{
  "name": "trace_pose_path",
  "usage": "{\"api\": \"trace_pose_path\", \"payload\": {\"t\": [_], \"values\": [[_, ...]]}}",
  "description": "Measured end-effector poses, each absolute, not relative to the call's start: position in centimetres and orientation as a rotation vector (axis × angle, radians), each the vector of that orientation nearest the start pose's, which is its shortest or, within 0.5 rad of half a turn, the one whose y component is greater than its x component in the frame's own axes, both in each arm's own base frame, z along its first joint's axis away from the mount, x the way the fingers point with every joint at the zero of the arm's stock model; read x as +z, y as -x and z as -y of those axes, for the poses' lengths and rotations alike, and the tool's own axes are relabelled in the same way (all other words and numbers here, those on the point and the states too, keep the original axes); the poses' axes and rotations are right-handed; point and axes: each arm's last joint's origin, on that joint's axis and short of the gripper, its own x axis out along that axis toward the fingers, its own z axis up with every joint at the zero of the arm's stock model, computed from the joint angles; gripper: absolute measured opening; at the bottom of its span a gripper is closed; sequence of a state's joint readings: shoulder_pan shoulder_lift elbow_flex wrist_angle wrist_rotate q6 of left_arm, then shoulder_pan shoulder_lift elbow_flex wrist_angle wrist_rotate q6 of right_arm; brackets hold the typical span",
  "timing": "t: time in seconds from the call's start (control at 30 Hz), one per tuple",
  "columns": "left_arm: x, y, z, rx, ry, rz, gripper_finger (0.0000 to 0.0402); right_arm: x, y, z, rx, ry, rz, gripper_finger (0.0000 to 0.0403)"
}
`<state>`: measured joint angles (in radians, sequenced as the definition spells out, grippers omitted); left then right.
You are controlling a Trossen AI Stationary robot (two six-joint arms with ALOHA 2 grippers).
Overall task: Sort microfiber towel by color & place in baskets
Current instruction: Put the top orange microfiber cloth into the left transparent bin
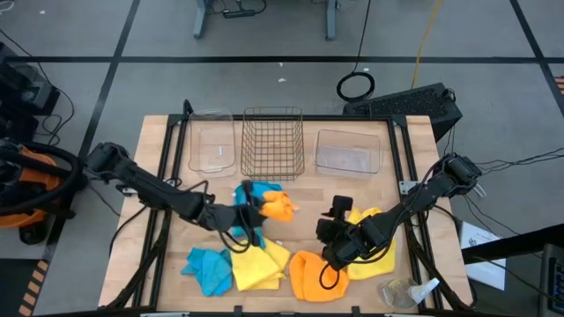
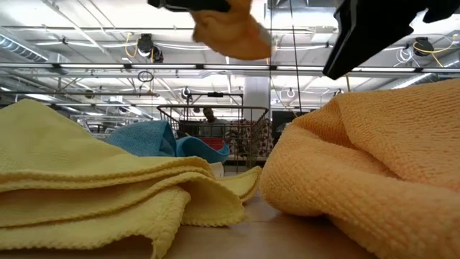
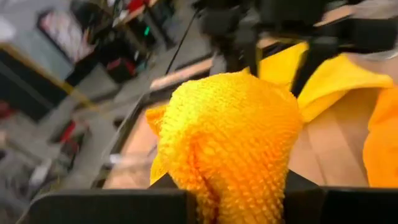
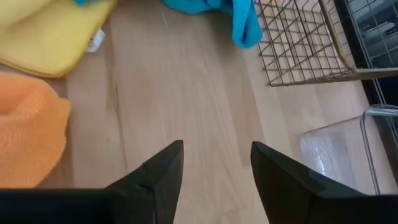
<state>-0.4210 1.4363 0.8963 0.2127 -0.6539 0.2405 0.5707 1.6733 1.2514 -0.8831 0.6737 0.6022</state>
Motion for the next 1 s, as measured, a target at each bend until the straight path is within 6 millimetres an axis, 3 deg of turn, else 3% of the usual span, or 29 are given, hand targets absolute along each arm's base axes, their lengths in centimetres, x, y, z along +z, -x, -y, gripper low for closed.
{"api": "trace_pose_path", "payload": {"t": [0.3, 0.53, 0.8, 1.0], "values": [[29.3, -25.5, 9.0, 0.382, -0.369, -0.334, 0.0058, 23.2, -27.7, -15.7, -0.335, 0.208, -1.021, 0.0157], [30.3, -23.3, 7.2, 0.462, -0.376, -0.391, 0.0058, 23.4, -28.1, -15.0, -0.399, 0.301, -0.964, 0.0142], [31.0, -21.3, 2.4, 0.635, -0.387, -0.499, 0.0059, 23.9, -29.2, -13.9, -0.523, 0.433, -0.836, 0.0134], [29.5, -20.2, -1.8, 0.805, -0.308, -0.649, 0.0059, 24.3, -30.5, -13.1, -0.527, 0.404, -0.784, 0.0134]]}}
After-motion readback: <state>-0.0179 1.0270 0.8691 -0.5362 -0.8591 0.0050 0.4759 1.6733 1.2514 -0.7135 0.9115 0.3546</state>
